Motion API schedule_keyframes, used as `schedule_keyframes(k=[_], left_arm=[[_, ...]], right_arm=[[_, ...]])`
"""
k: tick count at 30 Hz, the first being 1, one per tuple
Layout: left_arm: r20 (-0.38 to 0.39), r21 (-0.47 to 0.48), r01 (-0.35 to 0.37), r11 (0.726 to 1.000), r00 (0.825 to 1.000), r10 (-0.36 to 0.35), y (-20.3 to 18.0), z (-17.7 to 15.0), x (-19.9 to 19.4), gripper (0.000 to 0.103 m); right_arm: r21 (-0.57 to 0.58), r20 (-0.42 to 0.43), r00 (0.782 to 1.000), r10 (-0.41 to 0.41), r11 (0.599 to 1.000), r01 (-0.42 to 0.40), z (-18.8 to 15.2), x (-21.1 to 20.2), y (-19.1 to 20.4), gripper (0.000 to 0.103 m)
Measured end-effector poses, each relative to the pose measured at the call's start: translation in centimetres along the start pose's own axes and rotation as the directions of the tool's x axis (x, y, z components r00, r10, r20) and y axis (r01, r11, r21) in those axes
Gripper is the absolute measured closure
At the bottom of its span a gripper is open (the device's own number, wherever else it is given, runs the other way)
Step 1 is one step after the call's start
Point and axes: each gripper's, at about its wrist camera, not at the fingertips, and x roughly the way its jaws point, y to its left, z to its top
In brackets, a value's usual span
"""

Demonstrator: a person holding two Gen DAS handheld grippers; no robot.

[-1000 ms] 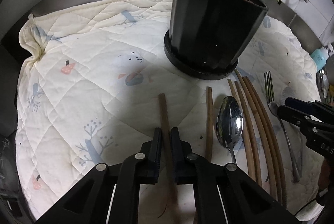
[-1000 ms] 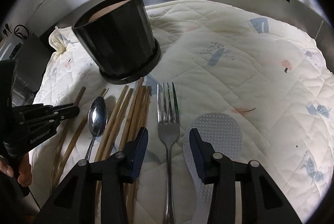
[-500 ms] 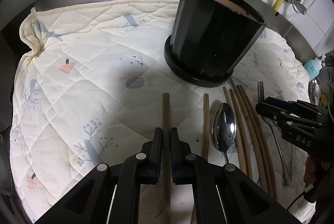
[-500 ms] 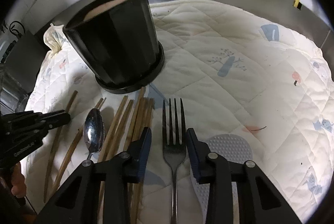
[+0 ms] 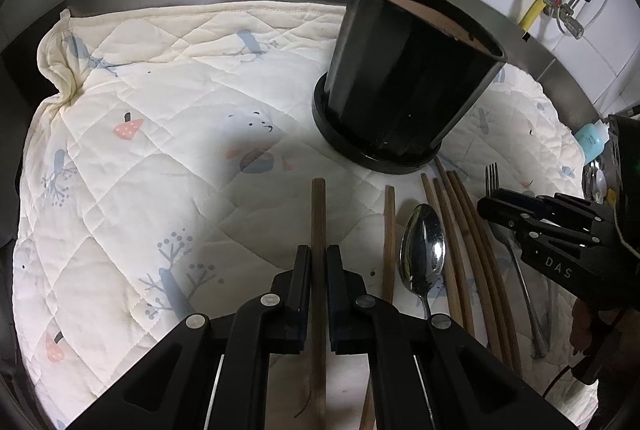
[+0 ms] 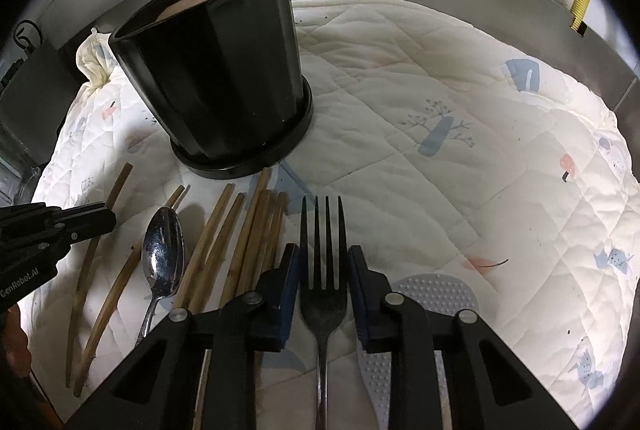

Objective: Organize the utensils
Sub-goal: 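Lift the chopstick with the left tool while the right tool lifts the fork toward the black holder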

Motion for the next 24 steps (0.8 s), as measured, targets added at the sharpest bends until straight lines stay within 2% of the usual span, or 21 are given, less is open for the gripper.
schedule_keyframes(k=[5, 12, 20, 24], left_arm=[[0.029, -0.015, 0.021, 1.0, 0.999, -0.021, 0.1, 0.1, -1.2, 0.096], [0.107, -0.018, 0.053, 0.998, 0.993, -0.051, -0.6, 0.5, -4.9, 0.096], [0.199, 0.015, 0.081, 0.997, 0.976, -0.083, -2.2, 0.8, -10.3, 0.096], [0.248, 0.017, 0.108, 0.994, 0.962, -0.109, -2.8, 1.3, -13.2, 0.096]], right_arm=[[-0.01, 0.038, 0.999, 0.011, 1.0, -0.01, -0.2, -1.6, 0.0, 0.076], [-0.017, 0.13, 0.99, 0.046, 0.999, -0.044, -0.2, -5.5, 0.3, 0.076], [-0.027, 0.221, 0.972, 0.079, 0.997, -0.075, -0.6, -8.9, 0.5, 0.076], [-0.027, 0.265, 0.96, 0.095, 0.995, -0.091, -1.1, -10.6, 0.8, 0.076]])
